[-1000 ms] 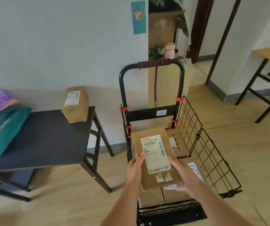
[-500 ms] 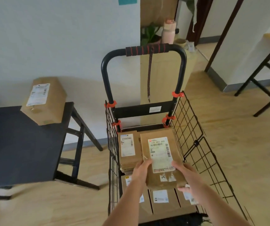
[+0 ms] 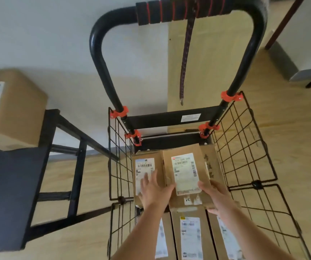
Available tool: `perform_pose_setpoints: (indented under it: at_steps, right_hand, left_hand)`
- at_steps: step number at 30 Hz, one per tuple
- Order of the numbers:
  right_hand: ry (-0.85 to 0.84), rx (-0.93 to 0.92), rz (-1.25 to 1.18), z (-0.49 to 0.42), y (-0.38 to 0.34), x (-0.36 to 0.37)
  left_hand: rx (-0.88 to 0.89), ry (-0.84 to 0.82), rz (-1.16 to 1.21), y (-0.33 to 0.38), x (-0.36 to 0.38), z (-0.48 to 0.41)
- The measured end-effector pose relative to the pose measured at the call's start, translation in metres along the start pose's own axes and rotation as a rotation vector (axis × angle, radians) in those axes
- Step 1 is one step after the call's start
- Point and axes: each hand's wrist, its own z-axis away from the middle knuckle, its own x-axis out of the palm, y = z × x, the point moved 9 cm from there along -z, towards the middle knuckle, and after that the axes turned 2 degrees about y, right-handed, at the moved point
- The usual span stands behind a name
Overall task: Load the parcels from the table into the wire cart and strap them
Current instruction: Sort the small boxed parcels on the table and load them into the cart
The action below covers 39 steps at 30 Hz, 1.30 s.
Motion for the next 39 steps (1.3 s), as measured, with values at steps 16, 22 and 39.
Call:
perform_pose_setpoints:
  at_steps: [16,22,39]
  right_hand:
    - [-0.019,0.087,-0.087,-0.075,0.047,0.016]
    - [0.040,0.068,-0.009,-0.084,0.048,0.015]
    - [0.034,-0.187,0.489,-0.040,0.011,0.021]
  left_hand:
    - [-0.006,0.081,-0.283,-0.035,0.024,-0.035]
    - [0.016,0.084,-0.322,-0.034,0.022,-0.033]
    - [0.076,-0.146,-0.173,-0.010,0.040,0.017]
